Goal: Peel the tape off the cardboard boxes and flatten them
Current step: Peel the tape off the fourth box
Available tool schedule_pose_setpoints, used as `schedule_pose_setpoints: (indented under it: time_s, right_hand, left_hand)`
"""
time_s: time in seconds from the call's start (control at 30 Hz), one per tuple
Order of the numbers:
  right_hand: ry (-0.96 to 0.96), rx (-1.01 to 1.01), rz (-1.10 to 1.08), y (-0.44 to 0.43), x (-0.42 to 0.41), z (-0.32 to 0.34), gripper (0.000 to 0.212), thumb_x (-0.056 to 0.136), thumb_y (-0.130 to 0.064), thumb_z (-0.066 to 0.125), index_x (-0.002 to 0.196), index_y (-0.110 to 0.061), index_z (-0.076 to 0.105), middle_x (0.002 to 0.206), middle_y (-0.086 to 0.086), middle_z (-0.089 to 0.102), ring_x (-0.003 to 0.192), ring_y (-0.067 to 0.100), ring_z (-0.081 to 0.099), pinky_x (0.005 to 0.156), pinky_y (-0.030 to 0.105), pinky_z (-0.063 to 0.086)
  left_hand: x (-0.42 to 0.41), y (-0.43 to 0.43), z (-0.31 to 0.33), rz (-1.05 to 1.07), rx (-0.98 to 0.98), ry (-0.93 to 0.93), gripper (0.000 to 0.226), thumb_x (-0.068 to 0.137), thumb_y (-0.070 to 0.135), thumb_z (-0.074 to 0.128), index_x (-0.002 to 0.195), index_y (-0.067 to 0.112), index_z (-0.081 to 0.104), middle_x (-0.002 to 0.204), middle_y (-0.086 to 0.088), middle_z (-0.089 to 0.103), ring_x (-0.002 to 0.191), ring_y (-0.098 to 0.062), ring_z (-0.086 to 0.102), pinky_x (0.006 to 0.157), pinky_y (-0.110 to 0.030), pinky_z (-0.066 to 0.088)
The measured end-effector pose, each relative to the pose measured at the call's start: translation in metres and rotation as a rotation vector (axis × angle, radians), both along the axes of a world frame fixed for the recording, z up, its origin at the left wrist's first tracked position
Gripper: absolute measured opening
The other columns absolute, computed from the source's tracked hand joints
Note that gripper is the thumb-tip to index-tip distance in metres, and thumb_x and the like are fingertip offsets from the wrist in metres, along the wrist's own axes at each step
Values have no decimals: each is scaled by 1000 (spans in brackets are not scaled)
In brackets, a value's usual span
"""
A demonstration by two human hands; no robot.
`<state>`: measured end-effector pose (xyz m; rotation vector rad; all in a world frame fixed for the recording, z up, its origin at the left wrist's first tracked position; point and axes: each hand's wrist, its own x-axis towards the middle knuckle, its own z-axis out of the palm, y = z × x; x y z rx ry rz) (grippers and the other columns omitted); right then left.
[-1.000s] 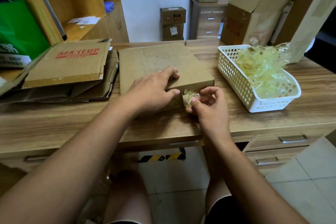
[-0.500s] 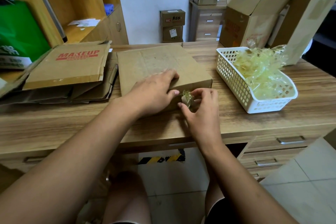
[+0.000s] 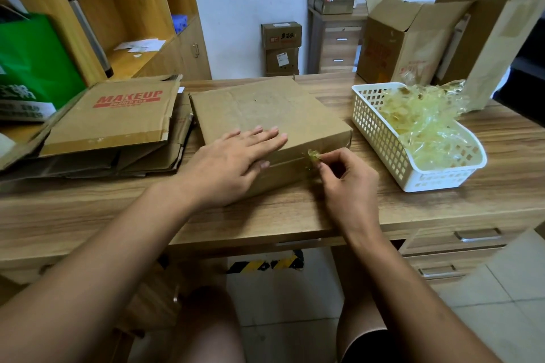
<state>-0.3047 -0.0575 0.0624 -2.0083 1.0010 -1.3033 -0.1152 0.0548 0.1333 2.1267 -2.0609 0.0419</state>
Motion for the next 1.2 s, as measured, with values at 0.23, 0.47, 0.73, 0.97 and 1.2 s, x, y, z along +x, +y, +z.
schedule_pose_setpoints:
  time_s: [0.23,0.47,0.73,0.97,1.2]
  right_hand:
    - [-41,-17,153,47,11,-4,15,89,-2,72,93,-17,71,87,-6,70,81,2,65,75,14,52]
    - [-67,133,281,72,20,-7,35,88,-6,75,104,-31,56,87,-9,70,85,3,68,78,22,56]
    - [-30,210,190,23,2,1,29,92,-8,71,87,-35,62,104,-7,58,81,-5,64,76,14,52]
    - [92,145,42,6,6,5,19,89,-19,77,94,-25,59,100,-4,56,81,0,56,74,8,43]
    - [74,109,133,30,16,-3,21,92,-30,73,109,-21,63,104,-7,62,94,8,62,84,27,54]
  left_hand:
    - [-6,-8,-6,42,-47,44,55,106,33,37,155,46,18,163,22,16,151,-1,11,124,-35,12]
    - [-7,-14,-5,52,-70,139,55,103,32,48,153,45,28,161,21,24,150,0,16,124,-35,13]
    - [-8,-11,-1,91,-101,250,52,100,32,57,147,45,40,156,26,33,147,1,22,122,-32,18]
    - [-8,-13,-1,95,-88,265,52,100,34,57,147,46,40,157,25,32,148,-4,23,123,-42,21]
    - [-9,-13,-2,104,-100,261,52,99,35,56,146,47,40,157,25,32,148,-6,25,123,-43,21]
